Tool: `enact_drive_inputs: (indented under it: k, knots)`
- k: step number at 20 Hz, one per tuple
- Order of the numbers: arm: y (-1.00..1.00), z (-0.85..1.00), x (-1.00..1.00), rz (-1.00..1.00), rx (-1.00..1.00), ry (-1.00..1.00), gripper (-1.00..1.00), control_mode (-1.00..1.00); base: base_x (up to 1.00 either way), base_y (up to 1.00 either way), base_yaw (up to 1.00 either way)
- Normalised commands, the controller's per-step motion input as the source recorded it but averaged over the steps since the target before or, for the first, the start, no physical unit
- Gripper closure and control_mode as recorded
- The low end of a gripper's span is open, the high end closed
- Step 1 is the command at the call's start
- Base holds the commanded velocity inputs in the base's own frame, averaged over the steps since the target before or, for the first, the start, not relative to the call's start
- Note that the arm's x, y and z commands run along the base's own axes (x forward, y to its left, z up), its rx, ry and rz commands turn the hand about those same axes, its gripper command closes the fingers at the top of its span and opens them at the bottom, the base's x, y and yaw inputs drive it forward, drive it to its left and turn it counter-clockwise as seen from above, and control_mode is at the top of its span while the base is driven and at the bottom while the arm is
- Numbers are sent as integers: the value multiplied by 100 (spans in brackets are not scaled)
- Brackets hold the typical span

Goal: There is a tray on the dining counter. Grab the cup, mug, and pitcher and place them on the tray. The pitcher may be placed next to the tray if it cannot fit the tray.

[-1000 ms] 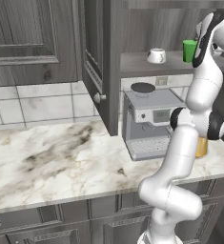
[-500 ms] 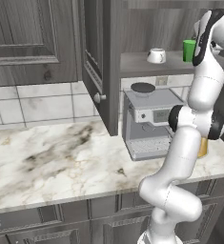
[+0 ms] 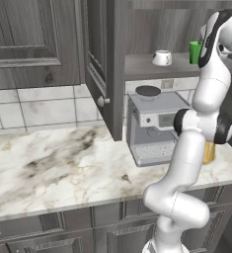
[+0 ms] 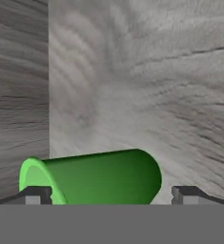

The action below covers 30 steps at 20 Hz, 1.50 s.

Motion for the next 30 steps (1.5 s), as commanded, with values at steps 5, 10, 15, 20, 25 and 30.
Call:
enact_drive_inputs:
  k: [5,10,15,20,25,30]
  knots:
    - [3,-8,0,0,0,0,100,-100,0,0,0]
    - [3,-4,0,0,0,0,100,-100,0,0,0]
    - [0,-8,-16,0,0,-8,100,-100,0,0,0]
    - [0,-1,-58,-1,1,-18,100,-100,0,0,0]
    - [-1,0,-98,0,0,-11,100,-100,0,0,0]
    - [0,-3,-100,0,0,-2,100,-100,0,0,0]
